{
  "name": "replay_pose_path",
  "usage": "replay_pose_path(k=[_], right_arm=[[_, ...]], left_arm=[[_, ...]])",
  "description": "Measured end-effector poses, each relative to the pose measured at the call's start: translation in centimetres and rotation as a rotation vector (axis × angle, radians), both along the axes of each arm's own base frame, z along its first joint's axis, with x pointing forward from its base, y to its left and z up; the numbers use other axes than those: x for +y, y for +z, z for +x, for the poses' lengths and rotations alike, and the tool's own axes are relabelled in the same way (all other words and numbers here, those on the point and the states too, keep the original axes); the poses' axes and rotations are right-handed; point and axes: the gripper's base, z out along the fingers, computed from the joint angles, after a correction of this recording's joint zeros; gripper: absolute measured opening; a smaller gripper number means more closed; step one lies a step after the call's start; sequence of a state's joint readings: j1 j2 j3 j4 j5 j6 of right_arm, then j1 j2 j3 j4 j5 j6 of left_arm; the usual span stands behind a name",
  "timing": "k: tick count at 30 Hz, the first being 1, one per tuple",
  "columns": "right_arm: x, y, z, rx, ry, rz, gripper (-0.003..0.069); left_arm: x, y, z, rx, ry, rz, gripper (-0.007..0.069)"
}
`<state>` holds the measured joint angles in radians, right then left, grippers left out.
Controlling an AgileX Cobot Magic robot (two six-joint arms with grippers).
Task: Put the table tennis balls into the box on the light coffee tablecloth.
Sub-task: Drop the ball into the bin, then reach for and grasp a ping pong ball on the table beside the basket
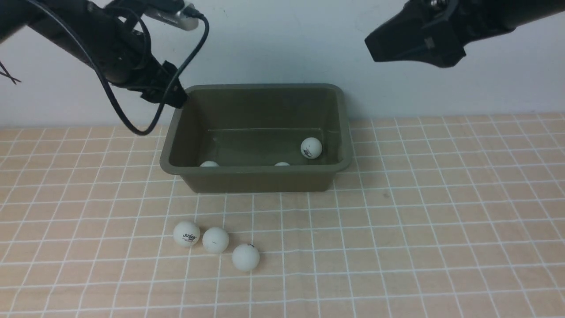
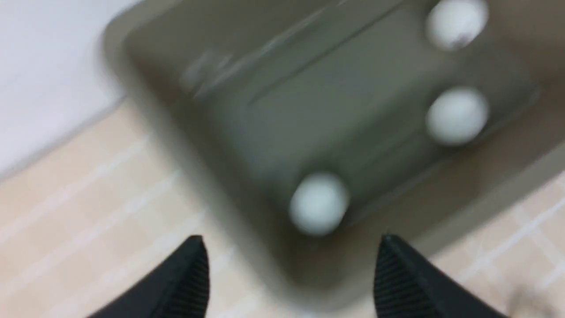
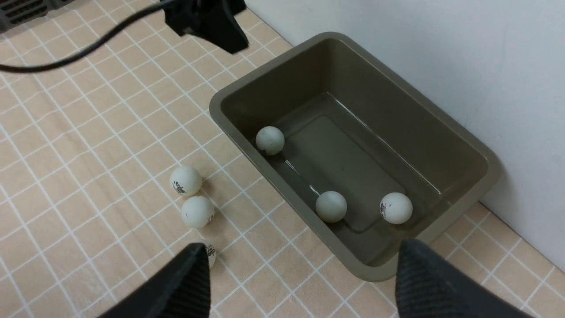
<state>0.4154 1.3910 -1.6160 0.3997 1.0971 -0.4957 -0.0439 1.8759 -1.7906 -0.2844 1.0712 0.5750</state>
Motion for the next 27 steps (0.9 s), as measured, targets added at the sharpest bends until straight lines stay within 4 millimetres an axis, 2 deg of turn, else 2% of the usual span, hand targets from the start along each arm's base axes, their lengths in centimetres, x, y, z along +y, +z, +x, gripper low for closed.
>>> replay_pose_path(k=[4,9,16,22,27], right_arm=[[0.0,0.0,0.0,-0.001,0.0,0.001,0.0512],[0.0,0.1,0.1,-0.012,-0.004,0.005,0.0512],[0.0,0.1,0.1,-0.022,0.004,-0.002,0.0511],[0.0,0.0,0.1,-0.019,0.007,-0.009,0.0512],[0.0,0.0,0.0,-0.013,0.01,-0.014,0.0512]], left_arm=[[1.1,1.2,-1.4,0.086,0.041,0.109,0.0312],[2.0,1.1,-1.6,0.116,0.095,0.121,0.0223],[1.5,0.8,-2.7,0.16,0.108,0.019,0.0206],[1.3,-1.1,-6.0,0.262,0.1,-0.005,0.0206],[1.0,-3.4,-9.4,0.347,0.02,-0.008,0.0215]])
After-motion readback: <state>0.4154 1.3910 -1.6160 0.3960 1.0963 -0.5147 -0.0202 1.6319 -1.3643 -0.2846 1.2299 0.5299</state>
